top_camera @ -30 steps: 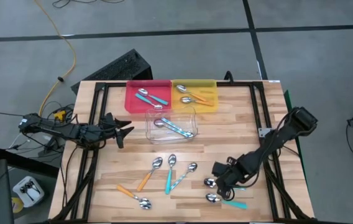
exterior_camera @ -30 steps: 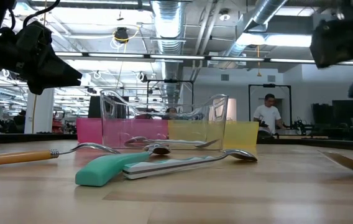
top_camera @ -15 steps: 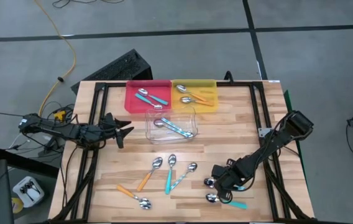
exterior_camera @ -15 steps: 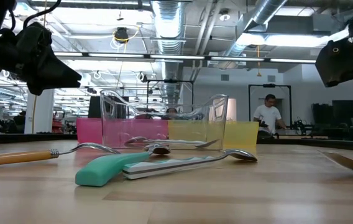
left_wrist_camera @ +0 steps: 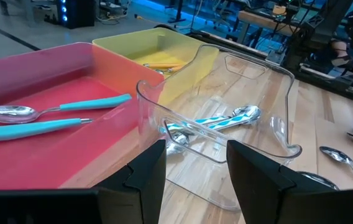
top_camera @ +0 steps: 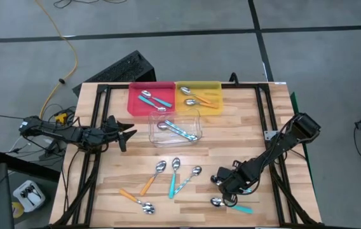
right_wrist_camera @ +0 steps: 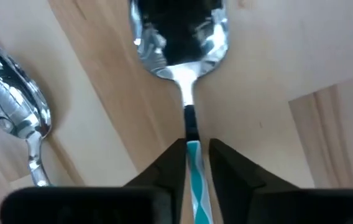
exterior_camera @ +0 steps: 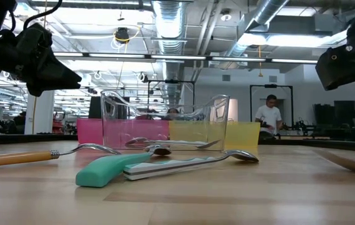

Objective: Sort silverware by color (type)
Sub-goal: Put the green patterned spoon into the transparent bin

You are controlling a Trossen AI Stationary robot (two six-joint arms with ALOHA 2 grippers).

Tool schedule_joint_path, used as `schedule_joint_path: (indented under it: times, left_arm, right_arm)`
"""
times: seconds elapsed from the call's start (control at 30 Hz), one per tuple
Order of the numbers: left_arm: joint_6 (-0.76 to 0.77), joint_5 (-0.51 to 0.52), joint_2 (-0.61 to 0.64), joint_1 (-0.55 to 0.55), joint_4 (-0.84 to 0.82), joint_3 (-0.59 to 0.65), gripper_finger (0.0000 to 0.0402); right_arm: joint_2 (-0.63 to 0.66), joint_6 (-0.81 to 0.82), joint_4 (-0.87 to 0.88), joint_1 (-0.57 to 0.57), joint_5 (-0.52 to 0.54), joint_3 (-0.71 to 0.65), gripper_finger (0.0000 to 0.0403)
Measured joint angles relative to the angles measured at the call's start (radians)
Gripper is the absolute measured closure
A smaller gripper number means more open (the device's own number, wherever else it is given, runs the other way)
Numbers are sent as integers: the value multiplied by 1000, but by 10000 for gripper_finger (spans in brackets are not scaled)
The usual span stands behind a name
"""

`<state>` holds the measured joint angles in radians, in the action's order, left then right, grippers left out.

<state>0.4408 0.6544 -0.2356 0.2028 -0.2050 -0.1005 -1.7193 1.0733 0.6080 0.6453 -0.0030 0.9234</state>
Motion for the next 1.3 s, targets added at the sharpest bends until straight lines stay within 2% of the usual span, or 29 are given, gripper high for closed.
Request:
schedule_joint_path:
  times: [0.2, 0.57, 0.8, 1.0, 1.3]
  left_arm:
    - [2, 0, 0, 0, 0, 0, 248]
    - [9, 0, 0, 0, 0, 0, 248]
    - [9, 6, 0, 0, -14, 0, 248]
    - [9, 6, 0, 0, -15, 0, 248]
    - [9, 7, 0, 0, -15, 0, 248]
  right_arm:
    - [0, 0, 1, -9, 12, 0, 361]
    - [5, -5, 14, -28, 20, 14, 353]
    - [2, -51, 94, -36, 91, 91, 352]
    - [2, -116, 115, -57, 97, 154, 352]
    - [4, -231, 264, -87, 114, 268, 352]
